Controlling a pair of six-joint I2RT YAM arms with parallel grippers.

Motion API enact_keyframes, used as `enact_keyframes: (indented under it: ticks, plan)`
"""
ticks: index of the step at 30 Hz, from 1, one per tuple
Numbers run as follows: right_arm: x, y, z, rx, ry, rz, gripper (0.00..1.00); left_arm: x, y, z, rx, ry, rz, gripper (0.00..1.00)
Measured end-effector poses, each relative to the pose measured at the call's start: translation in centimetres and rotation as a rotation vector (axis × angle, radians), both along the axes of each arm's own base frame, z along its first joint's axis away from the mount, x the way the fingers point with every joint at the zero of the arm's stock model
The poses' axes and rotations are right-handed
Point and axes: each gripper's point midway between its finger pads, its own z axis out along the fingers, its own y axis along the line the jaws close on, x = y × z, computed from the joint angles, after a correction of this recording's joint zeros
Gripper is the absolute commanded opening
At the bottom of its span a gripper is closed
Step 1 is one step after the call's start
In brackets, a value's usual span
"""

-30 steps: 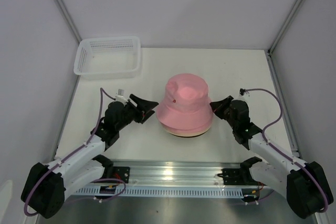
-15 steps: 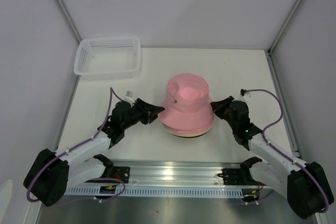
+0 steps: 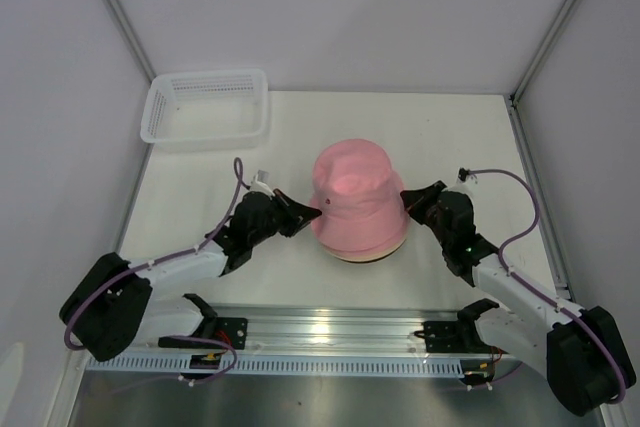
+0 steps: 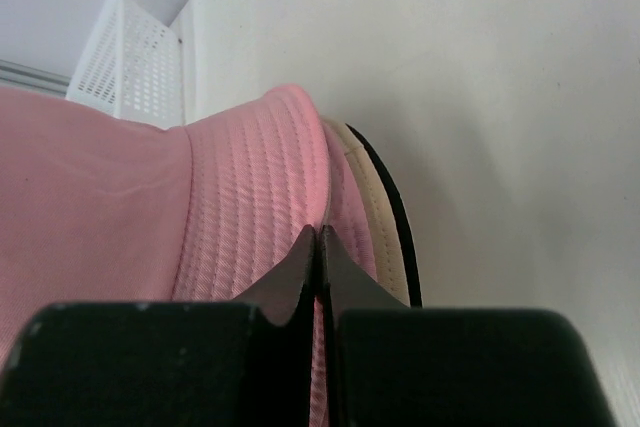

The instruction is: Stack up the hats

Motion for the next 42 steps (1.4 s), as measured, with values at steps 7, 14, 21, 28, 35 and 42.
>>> enact_keyframes:
  ticks: [7, 14, 21, 28, 35, 42]
  plan:
    - [0.6, -0.1, 0.1, 0.001, -0.017, -0.016, 0.0, 0.5, -2.2, -1.0, 0.083, -0.061, -0.027, 0.01]
    - [0.8, 0.1, -0.3, 0.005, -0.026, -0.016, 0.0, 0.8, -1.7, -1.0, 0.128, -0.099, 0.005, 0.01]
    - [0.9, 0.2, -0.3, -0.089, -0.012, 0.033, 0.31, 0.2, 0.9, -0.4, 0.273, -0.152, 0.018, 0.51]
    - [2.6, -1.6, 2.6, -0.254, 0.007, 0.068, 0.98, 0.9, 6.1, 3.7, 0.44, -0.211, 0.081, 0.84]
    - [7.7, -10.8, 11.9, -0.319, -0.018, -0.114, 0.99, 5.6, 15.8, 15.3, 0.544, -0.319, 0.348, 0.99]
    - [7.4, -12.4, 17.8, -0.427, -0.115, -0.138, 0.99, 6.5, 17.3, 22.7, 0.596, -0.411, 0.274, 0.99]
